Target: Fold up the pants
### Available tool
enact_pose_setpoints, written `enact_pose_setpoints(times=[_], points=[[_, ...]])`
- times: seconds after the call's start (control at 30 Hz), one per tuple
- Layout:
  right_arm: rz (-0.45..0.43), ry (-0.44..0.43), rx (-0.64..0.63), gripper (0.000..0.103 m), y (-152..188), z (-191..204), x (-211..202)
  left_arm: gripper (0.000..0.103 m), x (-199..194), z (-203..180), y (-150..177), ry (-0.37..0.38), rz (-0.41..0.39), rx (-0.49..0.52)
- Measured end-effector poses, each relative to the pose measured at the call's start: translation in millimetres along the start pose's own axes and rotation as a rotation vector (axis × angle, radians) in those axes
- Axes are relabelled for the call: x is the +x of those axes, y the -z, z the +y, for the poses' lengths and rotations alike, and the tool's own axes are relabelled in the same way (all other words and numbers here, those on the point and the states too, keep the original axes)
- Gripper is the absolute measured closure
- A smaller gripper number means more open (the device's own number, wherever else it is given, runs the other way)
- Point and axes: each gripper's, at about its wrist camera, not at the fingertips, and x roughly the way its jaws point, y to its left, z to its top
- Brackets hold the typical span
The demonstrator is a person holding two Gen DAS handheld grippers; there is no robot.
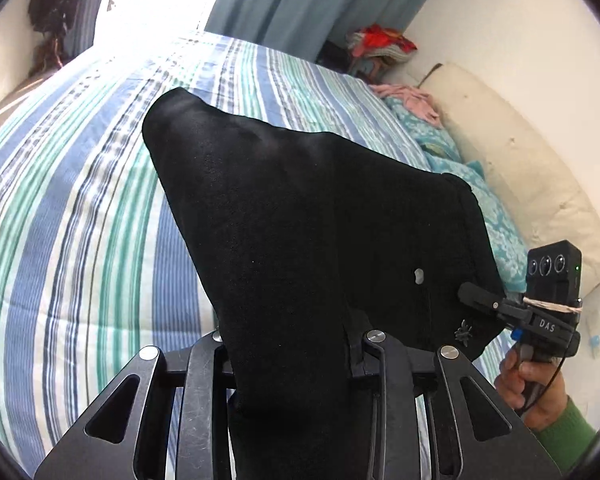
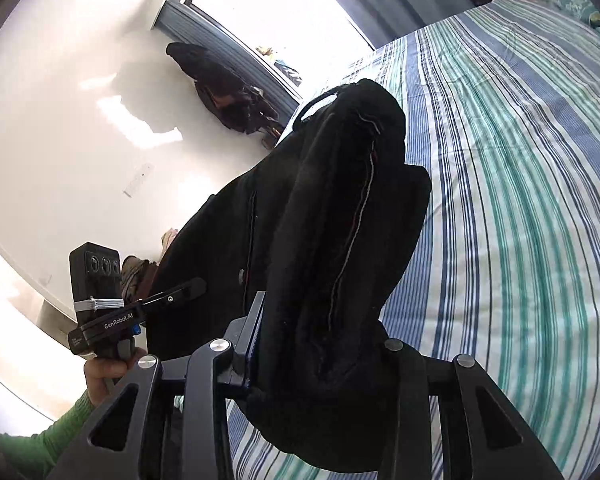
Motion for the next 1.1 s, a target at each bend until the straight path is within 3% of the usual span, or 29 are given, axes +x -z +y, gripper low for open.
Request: enact_pose_setpoints(times=[0.03, 0.07, 0.1, 0.17, 0.2, 0.23, 0.27, 0.3, 0.4, 0.53, 0.63, 0.9, 1.1], points=[[-0.001, 0.004, 0.011, 0.066, -4.8, -6.6, 14.4, 0.059, 17.6, 8.8, -0.9, -0.033, 0.028, -0.011], [0.006, 0.017, 0.03, 0.065, -6.0, -16.6, 28.8, 0.037, 39.5, 19.9, 2.7, -0.092, 0.071, -0.027], [0.023, 0.05, 0.052, 0.065, -4.2, -29.9, 44.3, 0.027, 66.8, 25.4, 13.5, -0.17, 0.131, -0.043], [0.099, 0.169, 0.111, 0.058, 8.7, -68.4, 71.4, 0.019, 114.4, 50.0, 43.7, -0.329, 0.276, -0.035], [0.167, 0.267, 0.149, 0.053, 21.7, -89.4, 85.3, 0.016, 117.4, 56.4, 55.6, -0.28, 0.247, -0.038], [0.219, 0.318, 0.189, 0.048, 34.9, -108.7, 95.1, 0.006, 110.8, 58.3, 61.1, -0.281, 0.183, -0.037], [0.162, 0.267, 0.217, 0.047, 40.5, -118.4, 90.7, 0.001, 107.6, 59.9, 63.6, -0.308, 0.168, -0.045], [0.125, 0.232, 0.22, 0.047, 42.0, -121.3, 85.5, 0.001, 105.4, 60.1, 64.5, -0.303, 0.169, -0.06], [0.126, 0.234, 0.194, 0.044, 44.7, -120.2, 76.4, 0.001, 87.7, 48.1, 65.2, -0.347, 0.135, -0.047], [0.05, 0.275, 0.176, 0.02, 44.3, -105.4, 24.2, 0.002, 44.7, 27.8, 77.6, -0.409, 0.055, 0.084], [-0.011, 0.36, 0.086, 0.001, 57.7, -75.1, -18.9, 0.002, 15.7, 1.7, 103.4, -0.437, 0.038, 0.152], [-0.074, 0.549, -0.037, 0.0, 135.8, 10.1, -75.2, 0.002, -49.6, -49.9, 154.6, -0.495, 0.011, 0.17], [-0.156, 0.678, -0.149, 0.0, 180.2, 75.5, -96.0, 0.002, -91.1, -59.6, 170.3, -0.495, -0.072, 0.12]])
